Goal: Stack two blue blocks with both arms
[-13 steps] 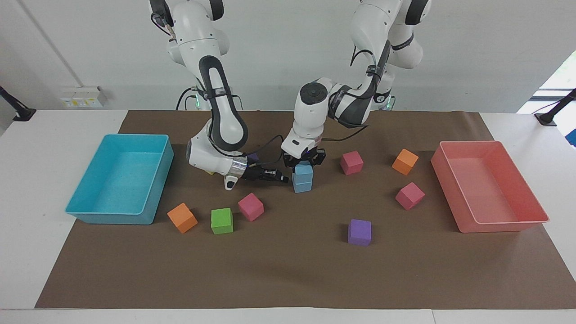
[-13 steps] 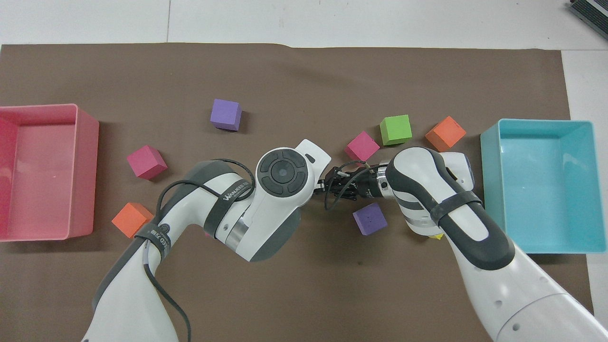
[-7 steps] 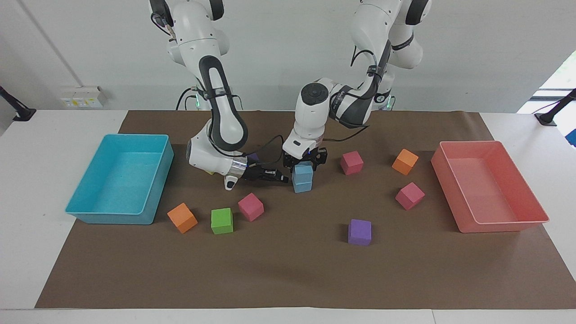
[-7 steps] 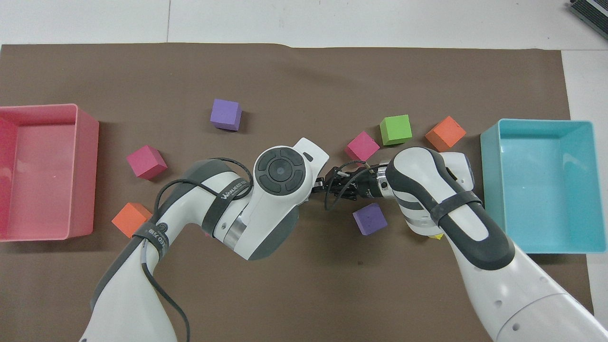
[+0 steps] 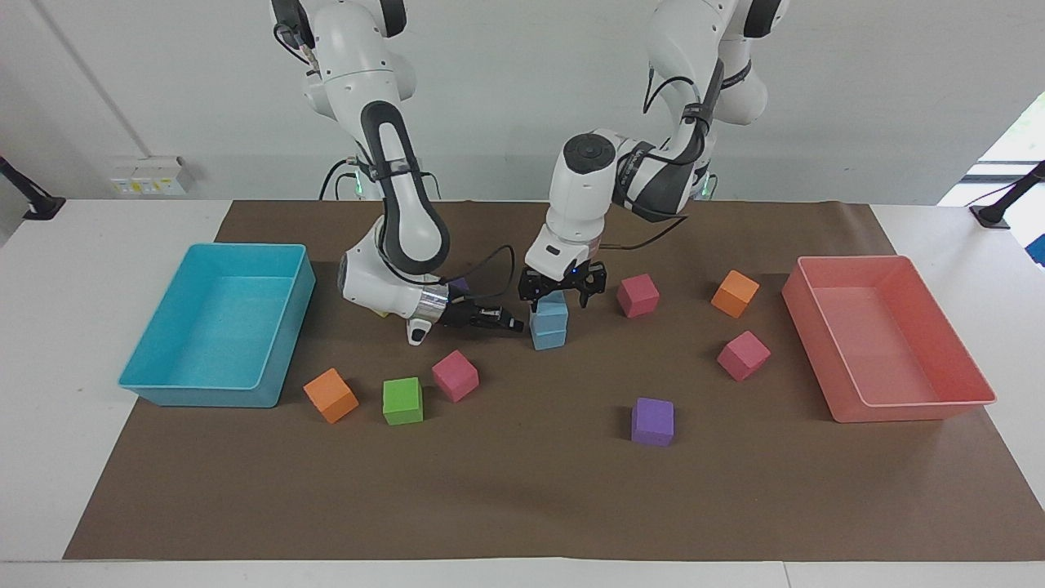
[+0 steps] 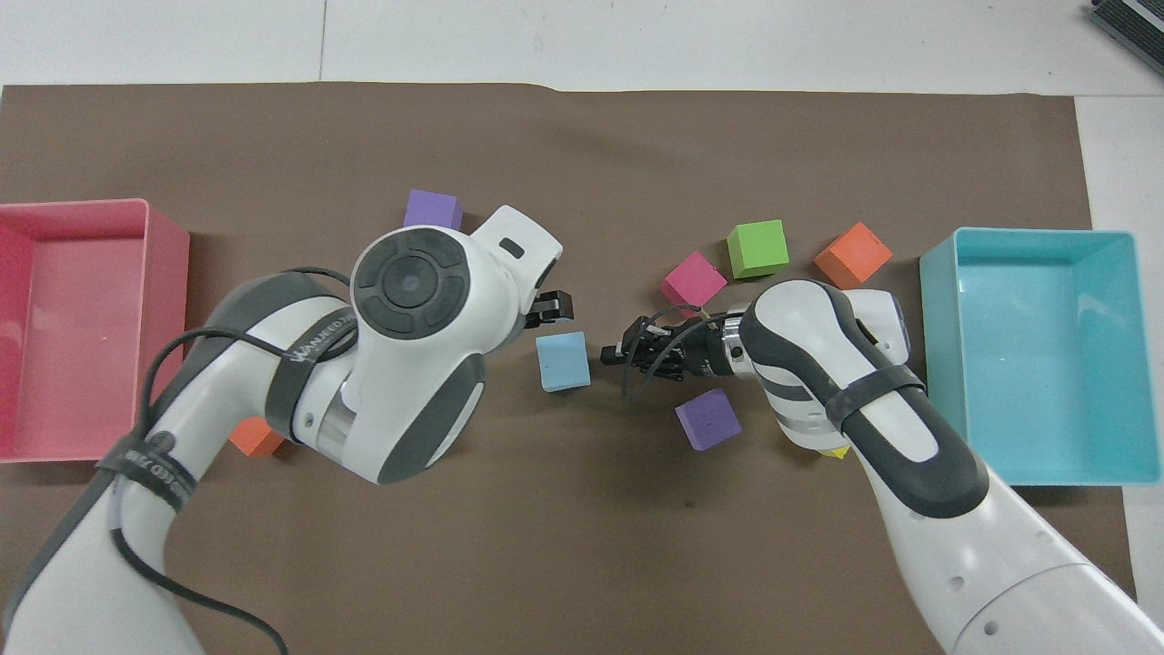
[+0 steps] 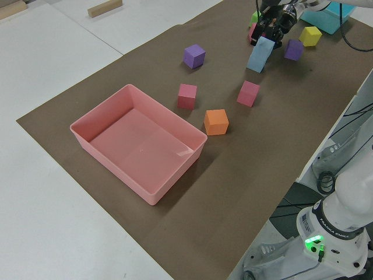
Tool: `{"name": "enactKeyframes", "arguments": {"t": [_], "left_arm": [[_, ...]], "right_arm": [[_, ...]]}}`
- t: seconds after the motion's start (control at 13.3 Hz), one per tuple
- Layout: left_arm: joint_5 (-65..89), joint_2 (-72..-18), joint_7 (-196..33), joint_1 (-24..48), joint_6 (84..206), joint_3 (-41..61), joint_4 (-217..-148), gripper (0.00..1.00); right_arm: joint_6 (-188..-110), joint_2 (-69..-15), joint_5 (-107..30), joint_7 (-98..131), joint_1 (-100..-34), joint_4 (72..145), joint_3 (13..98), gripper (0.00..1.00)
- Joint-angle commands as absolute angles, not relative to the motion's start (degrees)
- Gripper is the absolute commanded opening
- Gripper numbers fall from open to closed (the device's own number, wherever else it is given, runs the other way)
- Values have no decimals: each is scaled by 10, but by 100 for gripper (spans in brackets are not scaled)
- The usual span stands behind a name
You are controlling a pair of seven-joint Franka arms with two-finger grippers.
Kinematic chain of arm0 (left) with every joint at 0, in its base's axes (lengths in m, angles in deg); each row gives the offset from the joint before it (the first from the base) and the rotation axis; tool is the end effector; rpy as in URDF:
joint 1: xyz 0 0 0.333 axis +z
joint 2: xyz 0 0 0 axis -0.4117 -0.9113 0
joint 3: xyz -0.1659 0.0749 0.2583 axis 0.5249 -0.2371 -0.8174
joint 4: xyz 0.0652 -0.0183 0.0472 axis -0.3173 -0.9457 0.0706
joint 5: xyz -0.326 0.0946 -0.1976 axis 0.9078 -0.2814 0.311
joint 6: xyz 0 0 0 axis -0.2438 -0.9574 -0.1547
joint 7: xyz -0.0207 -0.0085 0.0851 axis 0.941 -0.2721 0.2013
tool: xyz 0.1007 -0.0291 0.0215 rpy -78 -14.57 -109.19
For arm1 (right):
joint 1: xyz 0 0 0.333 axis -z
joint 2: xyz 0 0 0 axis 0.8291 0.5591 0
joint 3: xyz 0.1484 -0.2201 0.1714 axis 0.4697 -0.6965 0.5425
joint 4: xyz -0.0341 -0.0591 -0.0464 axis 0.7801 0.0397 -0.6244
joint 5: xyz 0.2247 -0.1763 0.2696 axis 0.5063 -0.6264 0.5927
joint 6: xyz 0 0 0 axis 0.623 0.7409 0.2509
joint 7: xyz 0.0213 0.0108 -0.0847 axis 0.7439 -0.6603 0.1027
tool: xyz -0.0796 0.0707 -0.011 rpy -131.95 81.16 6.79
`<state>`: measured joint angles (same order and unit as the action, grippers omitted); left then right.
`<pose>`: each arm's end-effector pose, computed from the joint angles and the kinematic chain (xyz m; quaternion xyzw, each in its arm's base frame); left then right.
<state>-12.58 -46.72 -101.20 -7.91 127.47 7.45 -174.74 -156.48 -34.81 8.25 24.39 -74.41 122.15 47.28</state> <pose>0.5314 -0.3410 0.4573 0.9973 0.0264 0.0515 0.0452 0.5520 0.2145 0.2512 -0.8647 0.1715 0.1017 0.4610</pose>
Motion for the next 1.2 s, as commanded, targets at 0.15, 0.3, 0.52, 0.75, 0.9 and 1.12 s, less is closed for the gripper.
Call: {"name": "enactKeyframes", "arguments": {"t": [0.15,0.3,0.52,0.75,0.9,1.12], "left_arm": [[-126,-383,-844,34,1160,77,-1732,100],[-124,-379,-764,85,1091,77,-1687,100],[-124,-373,-676,150,1021,73,-1638,100],[-123,-342,-605,200,970,72,-1636,100],[-124,-332,-601,208,939,74,-1637,100],[-125,-324,-602,206,937,76,-1641,100]], "right_arm": [[-1573,-391,-31,182,-734,1216,471,0],[-1574,-406,-94,165,-734,1212,465,0],[-1573,-422,-240,131,-727,1188,456,42],[-1571,-447,-361,97,-720,1179,456,100],[-1570,-460,-425,86,-705,1173,456,100],[-1523,-470,-558,81,-684,1127,456,100]]}}
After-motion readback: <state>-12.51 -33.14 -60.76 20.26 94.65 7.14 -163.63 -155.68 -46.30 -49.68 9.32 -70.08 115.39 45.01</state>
